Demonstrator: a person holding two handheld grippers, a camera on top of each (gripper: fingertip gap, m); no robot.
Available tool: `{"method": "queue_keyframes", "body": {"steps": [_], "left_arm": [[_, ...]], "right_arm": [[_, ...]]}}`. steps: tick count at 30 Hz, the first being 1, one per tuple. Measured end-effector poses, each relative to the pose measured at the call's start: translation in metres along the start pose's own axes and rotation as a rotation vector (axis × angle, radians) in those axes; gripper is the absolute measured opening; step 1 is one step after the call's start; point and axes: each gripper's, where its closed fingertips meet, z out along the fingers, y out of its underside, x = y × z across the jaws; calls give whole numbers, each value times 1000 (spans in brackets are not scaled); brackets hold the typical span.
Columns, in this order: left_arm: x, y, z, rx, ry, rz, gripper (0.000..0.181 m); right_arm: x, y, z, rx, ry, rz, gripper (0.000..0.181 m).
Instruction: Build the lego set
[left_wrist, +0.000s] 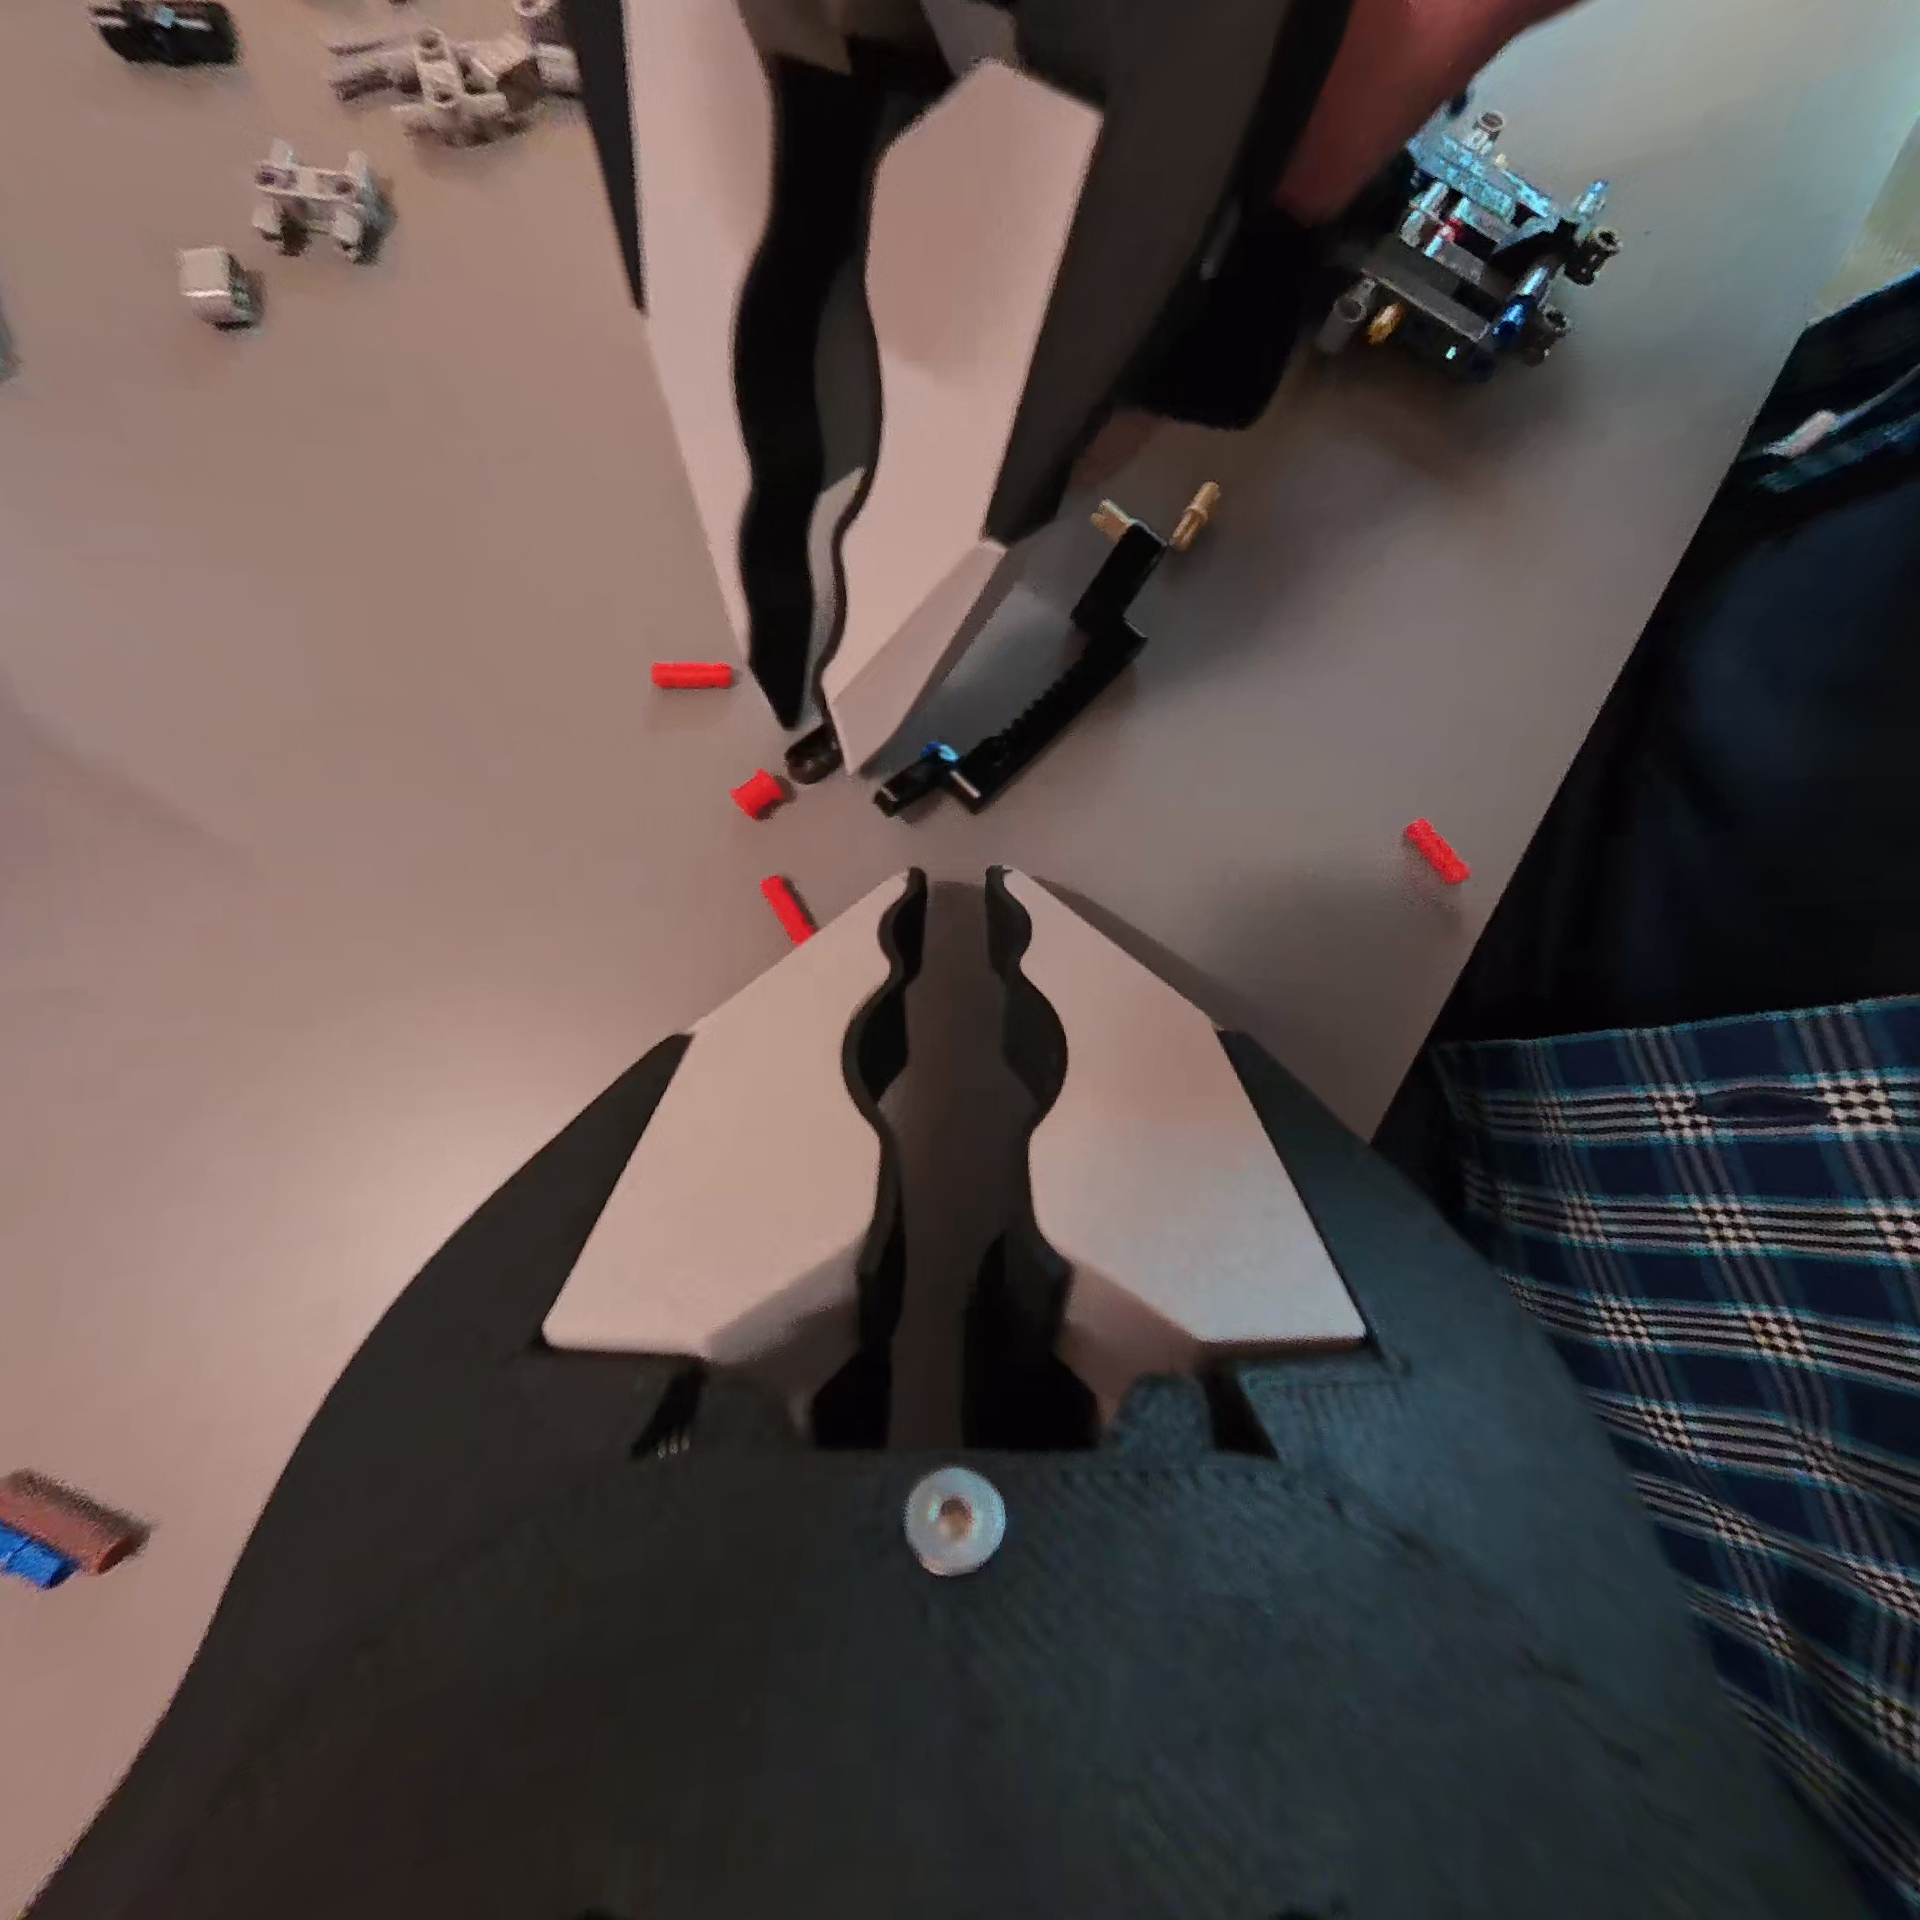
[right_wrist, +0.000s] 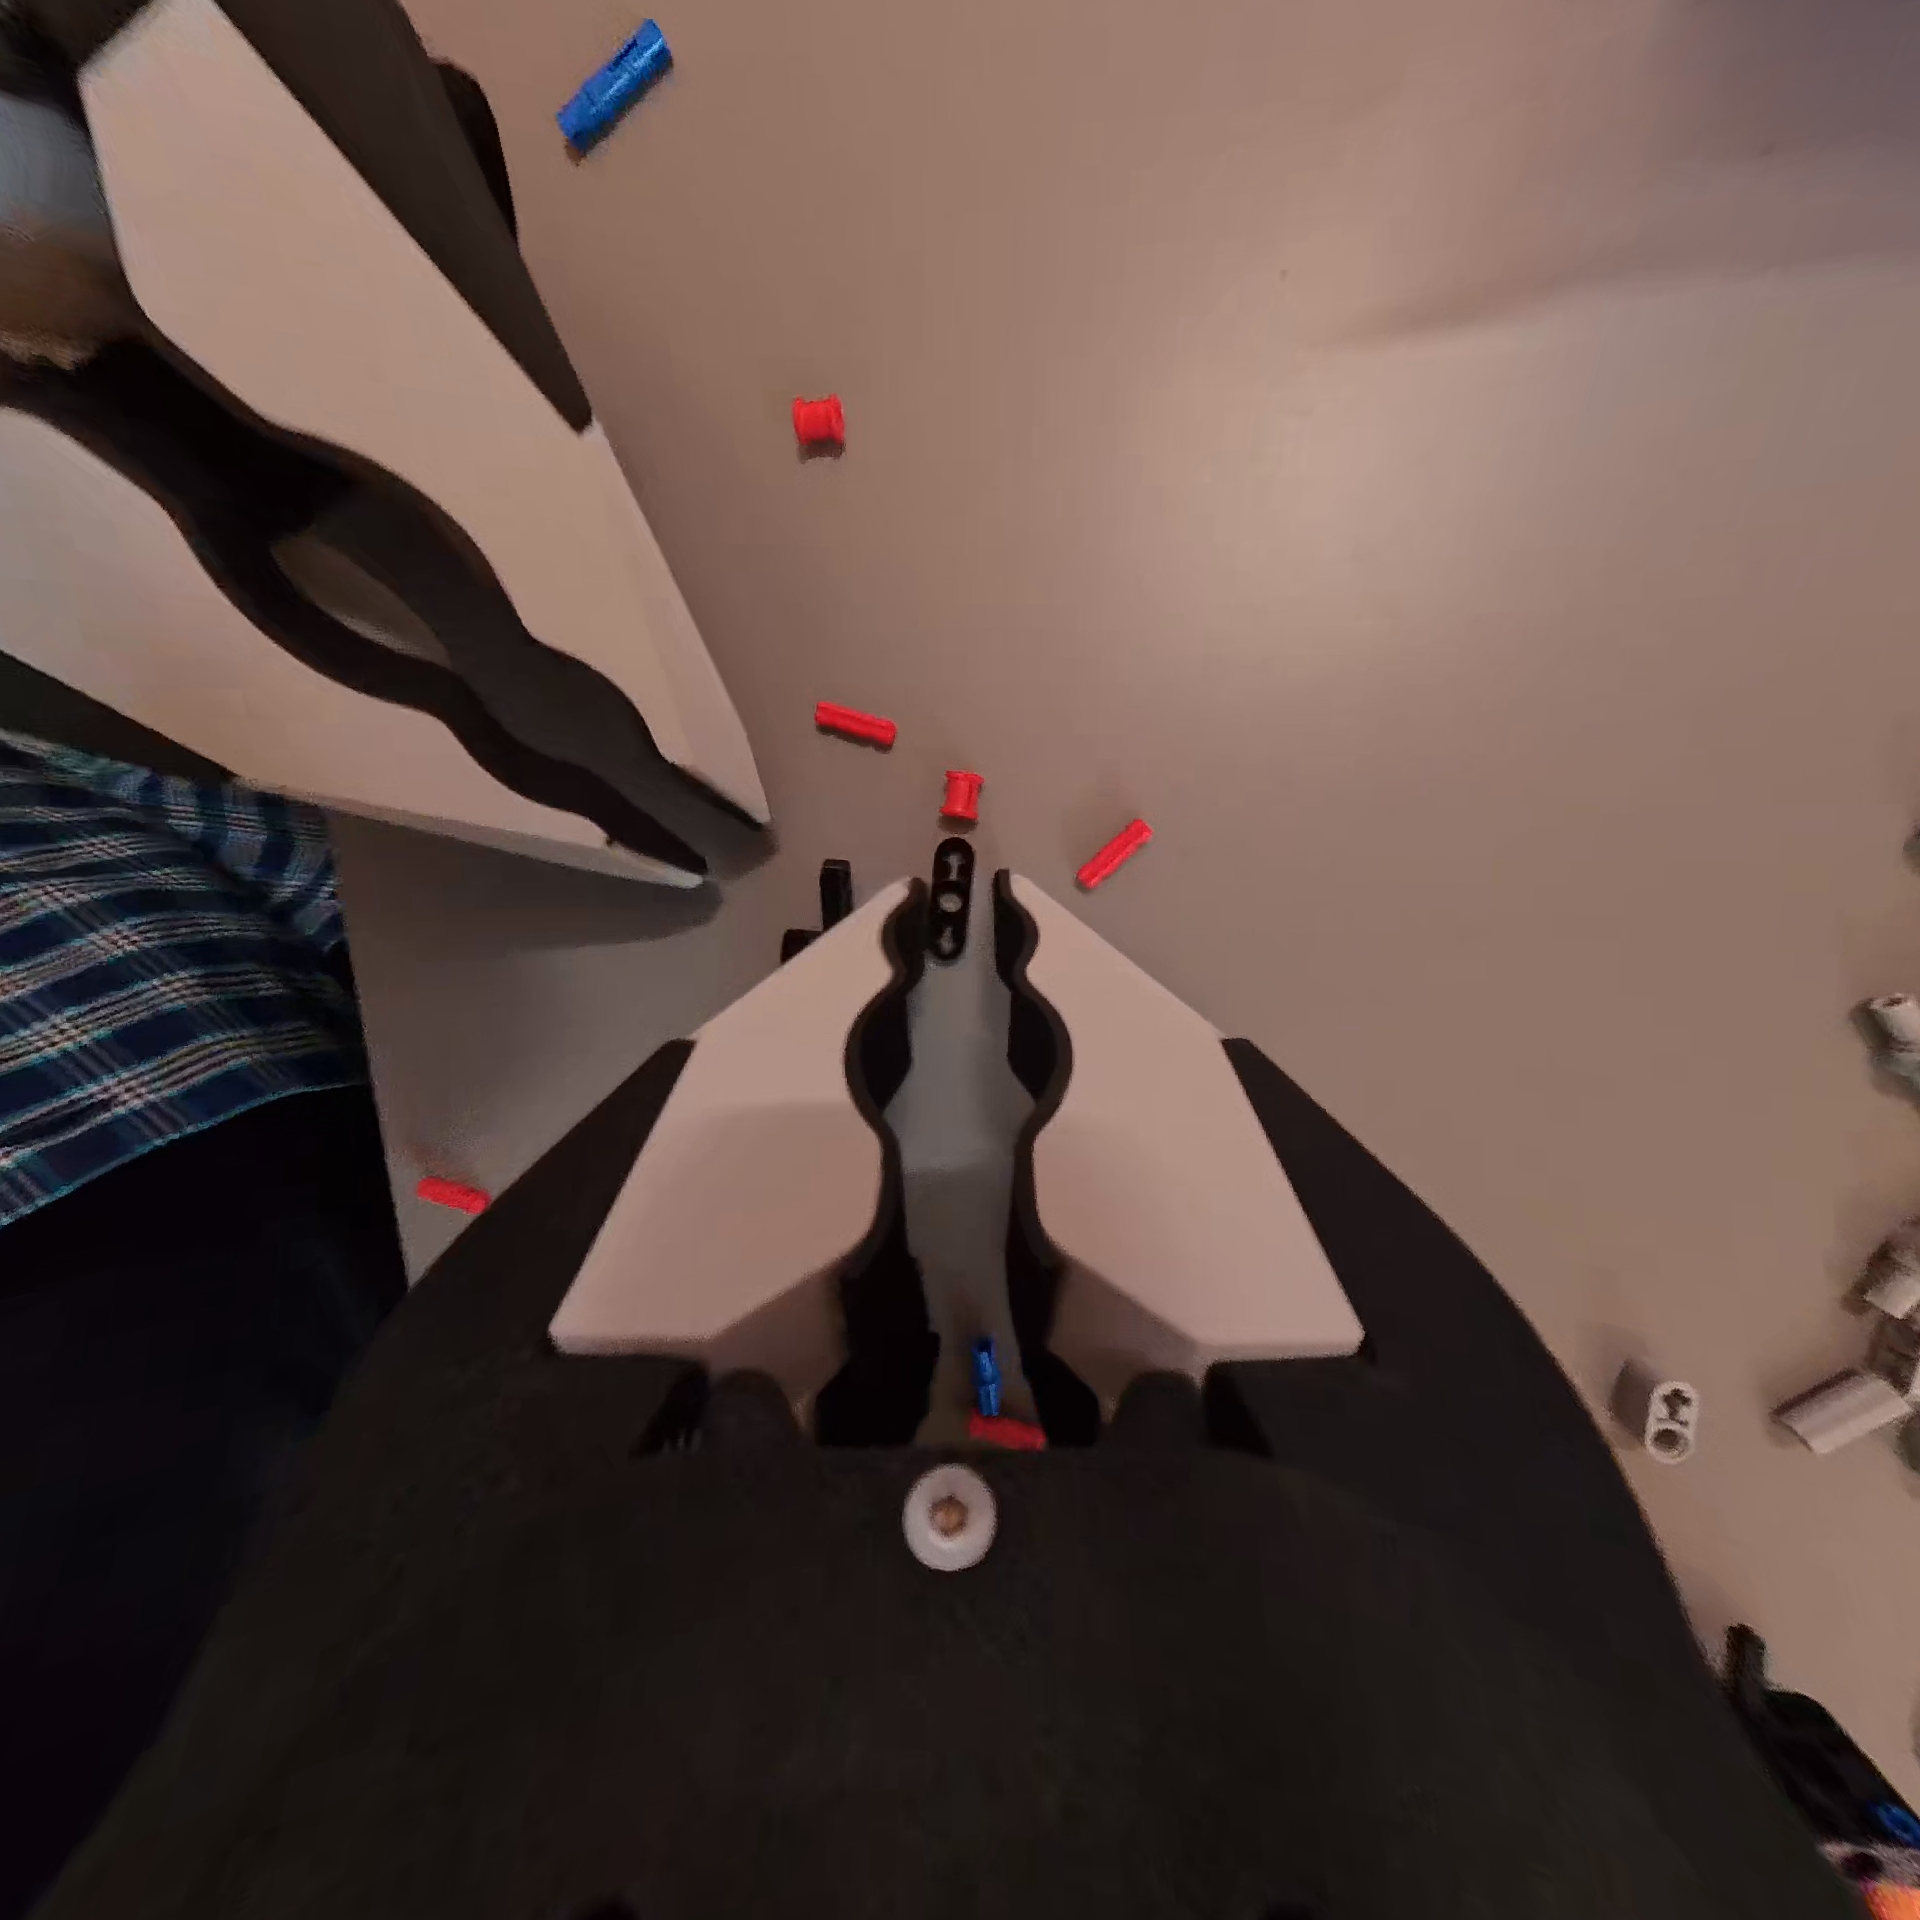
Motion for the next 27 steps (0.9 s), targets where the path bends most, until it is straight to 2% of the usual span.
{"method": "queue_keyframes", "body": {"steps": [1, 4, 8, 11, 14, 20, 23, 27], "left_arm": [[-4, -1, -2, 8, -10, -5, 11], [-10, -7, -4, 23, -25, 16, 14], [-10, -12, 1, 2, -37, 139, 17], [-10, -13, 7, -17, -30, 179, 18], [-9, -16, 7, -6, -14, 187, 18], [-7, -19, 2, 12, 25, 133, 19], [0, -20, -1, 39, 122, -11, 22], [1, -24, -4, 86, 178, -159, 23]], "right_arm": [[2, 0, 0, -5, 21, -20, 5], [-4, -2, -8, 25, -3, -3, 16], [-23, 11, -24, 3, -75, 2, 23], [-32, 28, -18, -67, -72, -28, 15], [-31, 32, -11, -61, -26, -63, 4], [-20, 24, -17, -31, 271, -402, 3], [-17, 22, -25, -19, 459, -614, 4], [-18, 20, -33, 14, 601, -737, 3]]}}
